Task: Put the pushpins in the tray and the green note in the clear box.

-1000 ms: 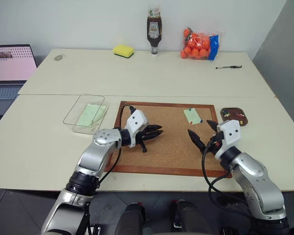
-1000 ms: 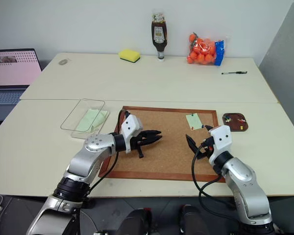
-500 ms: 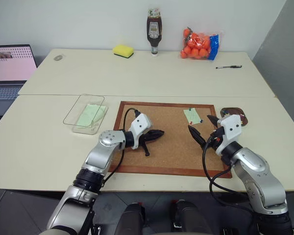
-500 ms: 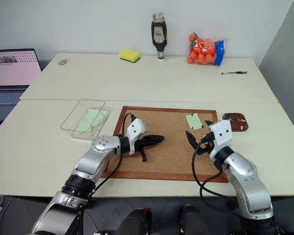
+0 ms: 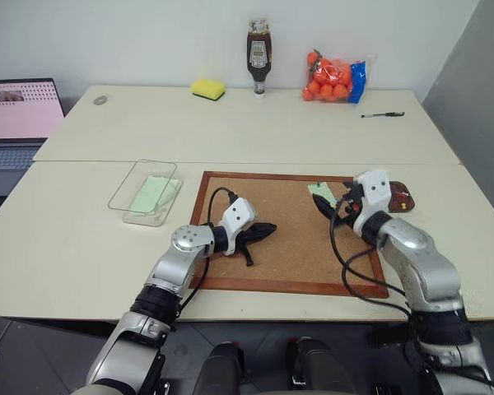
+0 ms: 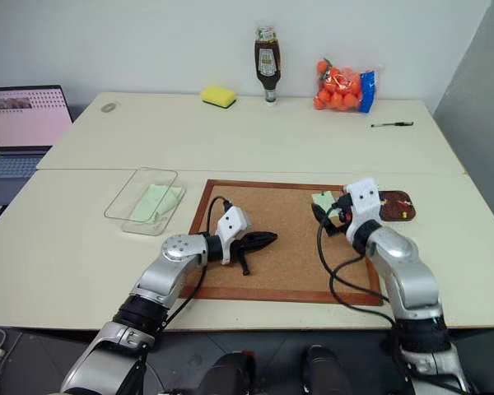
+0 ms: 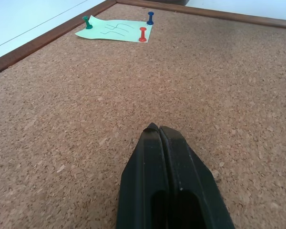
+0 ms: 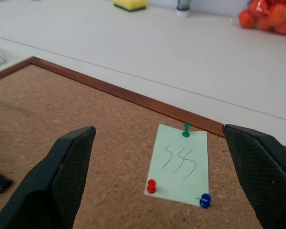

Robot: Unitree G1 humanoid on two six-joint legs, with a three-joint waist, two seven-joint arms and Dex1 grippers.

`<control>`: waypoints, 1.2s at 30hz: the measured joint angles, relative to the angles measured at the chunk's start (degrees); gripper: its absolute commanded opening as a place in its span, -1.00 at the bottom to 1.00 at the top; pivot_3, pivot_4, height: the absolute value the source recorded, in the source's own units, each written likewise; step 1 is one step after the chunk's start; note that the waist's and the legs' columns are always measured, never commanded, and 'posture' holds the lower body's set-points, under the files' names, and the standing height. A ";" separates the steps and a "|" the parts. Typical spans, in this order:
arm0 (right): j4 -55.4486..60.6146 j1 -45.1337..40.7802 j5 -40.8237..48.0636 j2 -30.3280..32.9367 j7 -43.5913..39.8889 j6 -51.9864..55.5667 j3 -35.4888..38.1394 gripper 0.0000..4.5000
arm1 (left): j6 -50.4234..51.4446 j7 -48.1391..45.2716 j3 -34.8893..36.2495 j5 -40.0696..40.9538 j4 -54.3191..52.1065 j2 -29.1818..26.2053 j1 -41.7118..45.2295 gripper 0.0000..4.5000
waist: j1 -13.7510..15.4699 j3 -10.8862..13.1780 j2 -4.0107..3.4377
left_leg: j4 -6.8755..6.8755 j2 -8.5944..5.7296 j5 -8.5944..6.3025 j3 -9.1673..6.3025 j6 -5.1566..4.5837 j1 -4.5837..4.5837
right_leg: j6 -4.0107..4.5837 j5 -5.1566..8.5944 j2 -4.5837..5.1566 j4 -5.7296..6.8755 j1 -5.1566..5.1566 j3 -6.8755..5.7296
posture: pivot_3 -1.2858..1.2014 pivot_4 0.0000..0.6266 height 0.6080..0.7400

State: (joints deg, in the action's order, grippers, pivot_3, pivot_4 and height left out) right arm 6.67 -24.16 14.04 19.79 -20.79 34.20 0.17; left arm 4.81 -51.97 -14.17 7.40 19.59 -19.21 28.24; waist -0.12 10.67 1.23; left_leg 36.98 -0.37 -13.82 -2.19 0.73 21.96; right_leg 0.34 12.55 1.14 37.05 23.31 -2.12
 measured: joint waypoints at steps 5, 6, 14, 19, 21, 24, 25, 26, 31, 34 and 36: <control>-17.43 -11.17 -2.69 -1.47 -0.48 -2.34 -1.68 1.00 | 0.11 0.05 0.03 0.00 -0.35 0.01 -0.25 -0.99 | -0.04 -0.04 -0.06 | -0.04 0.02 0.00 0.19 -0.01 0.01 | 0.01 0.00 -0.02 0.00 0.01 0.00 | 0.03 -0.52 1.00; -19.91 -12.50 -3.20 -1.62 -0.62 -2.91 -1.93 1.00 | 0.18 0.06 0.04 0.00 -0.47 -0.01 -0.27 -0.99 | -0.04 -0.04 -0.06 | -0.03 0.02 0.00 0.23 -0.01 0.01 | 0.01 0.00 -0.02 0.00 0.01 0.03 | 0.03 -0.52 1.00; -35.14 -18.10 -6.22 -2.96 -1.75 -8.70 -2.48 0.80 | 1.04 0.19 0.06 -0.01 -1.26 -0.18 -0.54 -1.00 | -0.13 -0.04 -0.06 | -0.04 0.02 -0.01 0.46 -0.02 0.02 | 0.01 0.00 -0.01 -0.01 0.04 0.13 | 0.03 -0.52 1.00; -38.70 -19.36 -7.06 -3.62 -1.86 -11.08 -2.48 0.33 | 1.10 0.26 0.09 -0.01 -1.47 -0.24 -0.68 -1.00 | -0.20 -0.04 -0.06 | -0.05 0.04 -0.01 0.46 -0.02 0.02 | 0.01 0.00 -0.01 -0.01 0.05 0.13 | 0.03 -0.52 1.00; -39.71 -19.56 -7.54 -3.74 -1.83 -11.81 -2.48 0.15 | 1.13 0.31 0.09 -0.01 -1.76 -0.25 -0.88 -1.00 | -0.20 -0.04 -0.06 | -0.05 0.04 -0.01 0.47 -0.02 0.02 | 0.01 0.00 -0.01 -0.01 0.05 0.14 | 0.03 -0.52 1.00; -41.08 -19.88 -8.31 -3.81 -1.76 -12.56 -2.47 -0.19 | 1.16 0.37 0.15 -0.02 -1.84 -0.29 -0.96 -1.00 | -0.21 -0.04 -0.06 | -0.05 0.04 -0.01 0.49 -0.03 0.01 | 0.01 0.00 -0.01 -0.02 0.05 0.16 | 0.03 -0.52 1.00; -41.43 -20.07 -8.37 -3.82 -1.74 -12.63 -2.47 -0.26 | 1.19 0.41 0.18 -0.02 -1.90 -0.33 -1.03 -1.00 | -0.21 -0.04 -0.06 | -0.05 0.04 -0.02 0.49 -0.03 0.01 | 0.01 0.00 -0.01 -0.01 0.05 0.17 | 0.03 -0.52 1.00; -41.73 -20.24 -8.45 -3.82 -1.70 -12.66 -2.47 -0.37 | 1.22 0.51 0.20 -0.02 -2.00 -0.34 -1.11 -1.00 | -0.21 -0.04 -0.06 | -0.05 0.04 -0.01 0.49 -0.03 0.01 | 0.01 0.00 -0.01 -0.01 0.05 0.17 | 0.03 -0.52 1.00; -42.30 -20.50 -8.91 -3.82 -1.57 -13.26 -2.46 -0.83 | 1.25 0.74 0.29 -0.02 -2.28 -0.34 -1.37 -1.00 | -0.23 -0.04 -0.06 | -0.06 0.05 -0.02 0.49 -0.03 0.00 | 0.01 0.00 -0.01 -0.01 0.05 0.17 | 0.03 -0.52 1.00; -42.40 -20.51 -8.95 -3.82 -1.55 -13.60 -2.45 -0.97 | 1.29 0.96 0.32 -0.02 -2.56 -0.33 -1.56 -1.00 | -0.24 -0.04 -0.06 | -0.06 0.05 -0.02 0.50 -0.03 0.00 | 0.01 0.00 -0.01 -0.01 0.06 0.17 | 0.03 -0.52 1.00; -42.40 -20.51 -8.97 -3.82 -1.50 -13.62 -2.45 -0.97 | 1.30 1.10 0.32 -0.03 -2.62 -0.33 -1.61 -1.00 | -0.23 -0.04 -0.06 | -0.06 0.05 -0.02 0.50 -0.03 0.01 | 0.01 0.00 -0.01 -0.02 0.05 0.17 | 0.03 -0.52 1.00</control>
State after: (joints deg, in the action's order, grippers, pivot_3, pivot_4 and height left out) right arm -35.73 -44.67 5.07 15.96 -22.30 20.58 -2.29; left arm 6.11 -50.88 -13.86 7.37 16.97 -19.54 26.63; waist -0.35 10.63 1.17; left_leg 36.92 -0.32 -13.83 -1.69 0.71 21.97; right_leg 0.35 12.54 1.13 37.04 23.36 -1.95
